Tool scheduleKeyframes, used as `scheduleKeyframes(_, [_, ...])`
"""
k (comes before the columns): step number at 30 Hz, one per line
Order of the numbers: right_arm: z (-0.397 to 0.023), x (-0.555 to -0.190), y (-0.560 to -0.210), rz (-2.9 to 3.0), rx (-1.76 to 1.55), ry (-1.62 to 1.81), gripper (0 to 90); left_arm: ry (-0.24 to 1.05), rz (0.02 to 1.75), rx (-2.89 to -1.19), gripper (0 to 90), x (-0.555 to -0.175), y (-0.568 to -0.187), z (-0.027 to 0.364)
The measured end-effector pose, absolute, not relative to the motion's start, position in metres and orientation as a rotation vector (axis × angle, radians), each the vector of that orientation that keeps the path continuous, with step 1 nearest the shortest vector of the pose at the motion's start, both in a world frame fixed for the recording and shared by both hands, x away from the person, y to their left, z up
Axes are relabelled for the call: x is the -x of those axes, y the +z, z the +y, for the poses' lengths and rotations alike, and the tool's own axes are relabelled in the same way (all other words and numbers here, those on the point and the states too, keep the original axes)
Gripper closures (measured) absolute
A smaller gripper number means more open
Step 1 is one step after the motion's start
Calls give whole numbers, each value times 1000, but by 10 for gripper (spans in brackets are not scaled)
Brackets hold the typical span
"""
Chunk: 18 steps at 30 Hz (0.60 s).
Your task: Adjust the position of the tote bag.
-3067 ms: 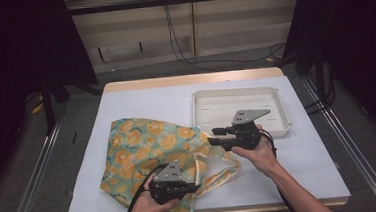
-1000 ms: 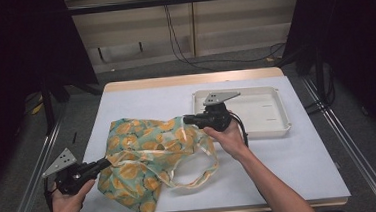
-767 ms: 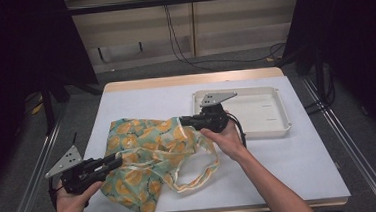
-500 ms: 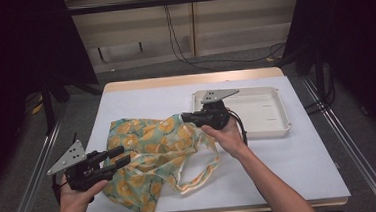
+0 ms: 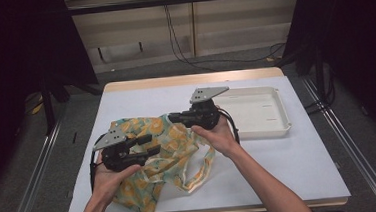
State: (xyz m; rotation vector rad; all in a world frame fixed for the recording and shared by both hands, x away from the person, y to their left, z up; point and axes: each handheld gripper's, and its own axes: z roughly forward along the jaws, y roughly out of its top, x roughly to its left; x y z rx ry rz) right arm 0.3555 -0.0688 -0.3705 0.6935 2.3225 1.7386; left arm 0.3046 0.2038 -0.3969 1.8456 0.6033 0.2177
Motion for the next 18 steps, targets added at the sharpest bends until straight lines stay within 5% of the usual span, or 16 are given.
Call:
scheduleKeyframes(8, [-48,-353,-360,2332,-633,1776,900,213,628,-1857,225,-315,-402,185])
scheduleKeyframes(12, [-38,-349,-356,2351,-587,1776,900,202,627,-1858,241,-317,-403,179])
scheduleKeyframes(13, [-36,-348,-355,2353,-584,1782,900,198,612,-1860,313,-318,-403,179])
scheduleKeyframes(14, [-35,-347,-353,2350,-572,1777,900,201,594,-1860,578,-317,-403,180])
scheduleKeyframes(15, [-35,-347,-353,2350,-572,1777,900,204,583,-1862,578,-317,-404,181])
scheduleKeyframes(16, [-35,-346,-353,2348,-570,1777,900,199,579,-1863,780,-316,-403,183])
scheduleKeyframes(18, [-37,-347,-353,2347,-574,1765,900,208,587,-1854,837,-315,-400,188])
